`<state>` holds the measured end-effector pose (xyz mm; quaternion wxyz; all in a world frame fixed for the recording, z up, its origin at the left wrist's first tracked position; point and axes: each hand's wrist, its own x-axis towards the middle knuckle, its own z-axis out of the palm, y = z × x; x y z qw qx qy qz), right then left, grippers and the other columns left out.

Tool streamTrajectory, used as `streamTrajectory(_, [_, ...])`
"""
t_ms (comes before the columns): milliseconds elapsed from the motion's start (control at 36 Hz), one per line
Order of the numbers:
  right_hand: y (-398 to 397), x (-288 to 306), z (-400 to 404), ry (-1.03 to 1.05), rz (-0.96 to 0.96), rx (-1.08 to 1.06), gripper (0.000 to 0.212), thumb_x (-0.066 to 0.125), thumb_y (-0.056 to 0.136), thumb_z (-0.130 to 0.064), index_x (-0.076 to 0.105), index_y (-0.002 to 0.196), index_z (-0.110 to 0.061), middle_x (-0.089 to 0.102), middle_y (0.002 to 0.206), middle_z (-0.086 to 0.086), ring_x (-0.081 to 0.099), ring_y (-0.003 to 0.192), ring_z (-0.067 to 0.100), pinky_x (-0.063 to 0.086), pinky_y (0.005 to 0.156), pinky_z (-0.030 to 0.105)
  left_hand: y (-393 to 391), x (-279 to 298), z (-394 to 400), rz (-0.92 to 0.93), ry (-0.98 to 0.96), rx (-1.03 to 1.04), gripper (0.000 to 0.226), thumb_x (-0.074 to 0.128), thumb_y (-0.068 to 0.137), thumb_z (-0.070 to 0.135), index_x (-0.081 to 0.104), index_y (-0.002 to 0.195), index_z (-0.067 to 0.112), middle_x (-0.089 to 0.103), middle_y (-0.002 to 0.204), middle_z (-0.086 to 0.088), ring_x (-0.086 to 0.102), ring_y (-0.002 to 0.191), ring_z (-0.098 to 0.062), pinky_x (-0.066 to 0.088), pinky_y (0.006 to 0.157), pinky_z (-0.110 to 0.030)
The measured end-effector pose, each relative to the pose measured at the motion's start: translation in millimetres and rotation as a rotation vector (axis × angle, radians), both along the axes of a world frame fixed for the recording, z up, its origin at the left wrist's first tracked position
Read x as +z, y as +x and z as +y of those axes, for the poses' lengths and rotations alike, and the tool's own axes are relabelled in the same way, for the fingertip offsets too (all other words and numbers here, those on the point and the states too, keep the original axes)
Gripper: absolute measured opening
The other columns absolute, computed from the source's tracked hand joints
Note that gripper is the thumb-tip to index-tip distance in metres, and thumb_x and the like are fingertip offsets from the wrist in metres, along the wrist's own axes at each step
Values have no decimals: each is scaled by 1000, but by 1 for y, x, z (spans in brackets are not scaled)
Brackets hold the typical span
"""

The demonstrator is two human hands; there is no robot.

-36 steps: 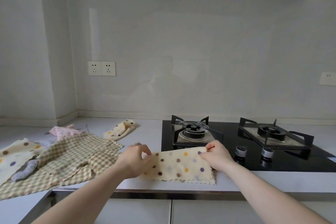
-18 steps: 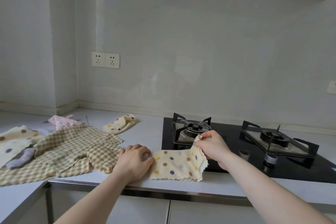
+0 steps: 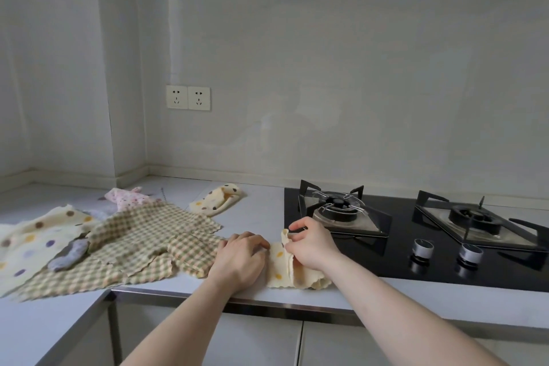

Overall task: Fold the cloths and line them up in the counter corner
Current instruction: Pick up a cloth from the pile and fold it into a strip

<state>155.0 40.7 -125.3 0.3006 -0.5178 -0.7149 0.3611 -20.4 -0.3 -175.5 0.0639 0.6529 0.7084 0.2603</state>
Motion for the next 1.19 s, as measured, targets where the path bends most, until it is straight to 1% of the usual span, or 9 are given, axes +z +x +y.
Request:
streamTrajectory(194, [-2, 1, -1, -137, 143, 55, 35, 69, 84, -2, 61, 113, -19, 73, 100, 6, 76, 82, 23, 63, 67, 33, -2, 4, -1, -135, 26, 5, 48, 30, 86, 43, 70, 111, 35, 65, 128, 12, 54, 120, -15, 30, 108, -43])
streamTrajectory(306, [15, 7, 3, 77, 207, -30, 19, 63, 91, -9, 64, 105, -22, 72, 101, -1, 74, 72, 14, 54, 57, 23, 0, 5, -2, -165, 23, 14, 52, 28, 84, 53, 71, 106, 34, 69, 121, 14, 57, 114, -16, 32, 106, -42])
streamTrajectory(417, [37, -9, 12, 260, 21, -144, 21, 70, 88, -24, 64, 107, -30, 67, 104, -14, 65, 86, 4, 58, 79, 30, 1, 5, 1, -188, -4, 33, 49, 37, 86, 66, 69, 109, 37, 70, 115, 15, 57, 112, -15, 33, 108, -43])
streamTrajectory(528, [46, -28, 7, 209, -76, -96, 34, 64, 94, -42, 55, 124, -30, 62, 115, -14, 62, 85, 1, 46, 52, 9, 0, 9, 7, -236, -67, 77, 40, 52, 86, 68, 65, 112, 41, 67, 119, 11, 53, 119, -20, 35, 110, -43])
streamTrajectory(667, [41, -44, 7, 296, -149, -160, 44, 57, 94, -49, 49, 135, -34, 65, 119, -20, 62, 98, 10, 53, 83, 35, 5, 14, 16, -177, -126, 136, 53, 49, 82, 76, 64, 121, 42, 65, 122, 10, 49, 123, -22, 25, 108, -42])
streamTrajectory(778, [38, -43, 8, 305, -166, -174, 57, 49, 96, -56, 40, 146, -31, 65, 125, -20, 58, 118, 17, 46, 99, 37, 6, 10, 20, -149, -107, 144, 44, 52, 83, 70, 67, 114, 44, 67, 116, 10, 51, 119, -20, 27, 108, -41])
streamTrajectory(944, [37, -40, 4, 344, -247, -124, 52, 43, 101, -52, 40, 147, -30, 62, 130, -18, 55, 124, 17, 40, 105, 37, 1, 6, 18, -419, -10, -19, 17, 71, 80, 52, 71, 84, 35, 73, 83, 15, 68, 84, -8, 57, 82, -31])
streamTrajectory(1056, [38, -43, 4, 346, -218, -44, 51, 57, 94, -40, 44, 144, -37, 63, 124, -18, 61, 110, 13, 47, 94, 33, 0, 7, 13, -546, 74, -122, 10, 76, 88, 26, 72, 89, 17, 74, 78, 6, 66, 70, -4, 50, 66, -15])
streamTrajectory(1194, [43, -44, 11, 241, -12, 9, 61, 69, 81, -29, 52, 138, -42, 66, 104, -15, 55, 60, 2, 47, 65, 27, -2, 7, 13, -607, 76, -145, 14, 79, 86, 25, 72, 96, 18, 76, 91, -2, 70, 77, -11, 53, 71, -17])
